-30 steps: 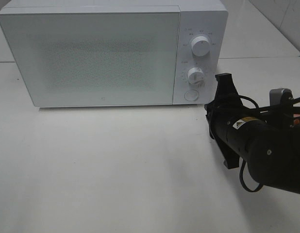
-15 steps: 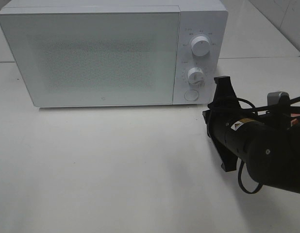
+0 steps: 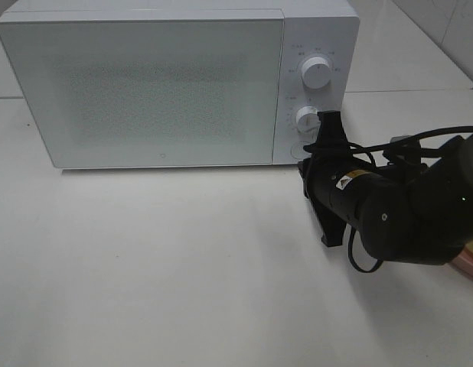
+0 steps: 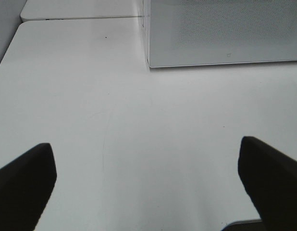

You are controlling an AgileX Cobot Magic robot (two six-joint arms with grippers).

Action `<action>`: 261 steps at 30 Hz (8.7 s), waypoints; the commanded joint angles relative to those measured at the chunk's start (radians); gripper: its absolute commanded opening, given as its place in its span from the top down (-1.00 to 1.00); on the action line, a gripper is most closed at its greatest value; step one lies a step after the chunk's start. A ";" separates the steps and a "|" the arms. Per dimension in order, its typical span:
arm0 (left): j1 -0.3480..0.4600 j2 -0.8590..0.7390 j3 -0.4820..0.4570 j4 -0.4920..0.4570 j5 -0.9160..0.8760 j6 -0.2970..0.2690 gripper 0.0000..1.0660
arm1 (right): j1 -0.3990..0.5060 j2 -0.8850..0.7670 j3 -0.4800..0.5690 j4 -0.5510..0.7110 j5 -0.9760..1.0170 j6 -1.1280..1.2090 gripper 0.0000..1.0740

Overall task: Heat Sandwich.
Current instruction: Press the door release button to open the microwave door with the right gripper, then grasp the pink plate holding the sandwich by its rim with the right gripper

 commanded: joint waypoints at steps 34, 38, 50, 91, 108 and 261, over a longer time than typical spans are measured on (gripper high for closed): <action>0.002 -0.026 0.003 0.001 -0.003 0.000 -0.83 | -0.157 0.171 -0.247 -0.112 0.052 0.029 1.00; 0.002 -0.026 0.003 0.001 -0.003 0.000 -0.83 | -0.157 0.171 -0.254 -0.104 0.046 0.028 1.00; 0.002 -0.026 0.003 0.001 -0.003 0.000 -0.83 | -0.157 0.172 -0.304 -0.052 -0.079 -0.049 1.00; 0.002 -0.026 0.003 0.001 -0.003 0.000 -0.83 | -0.155 0.224 -0.396 -0.006 -0.117 -0.100 1.00; 0.002 -0.026 0.003 0.001 -0.003 0.000 -0.83 | -0.073 0.143 -0.246 0.041 0.084 -0.074 1.00; 0.002 -0.026 0.003 0.001 -0.003 0.000 -0.83 | -0.437 -0.088 -0.271 -0.970 1.471 -1.069 1.00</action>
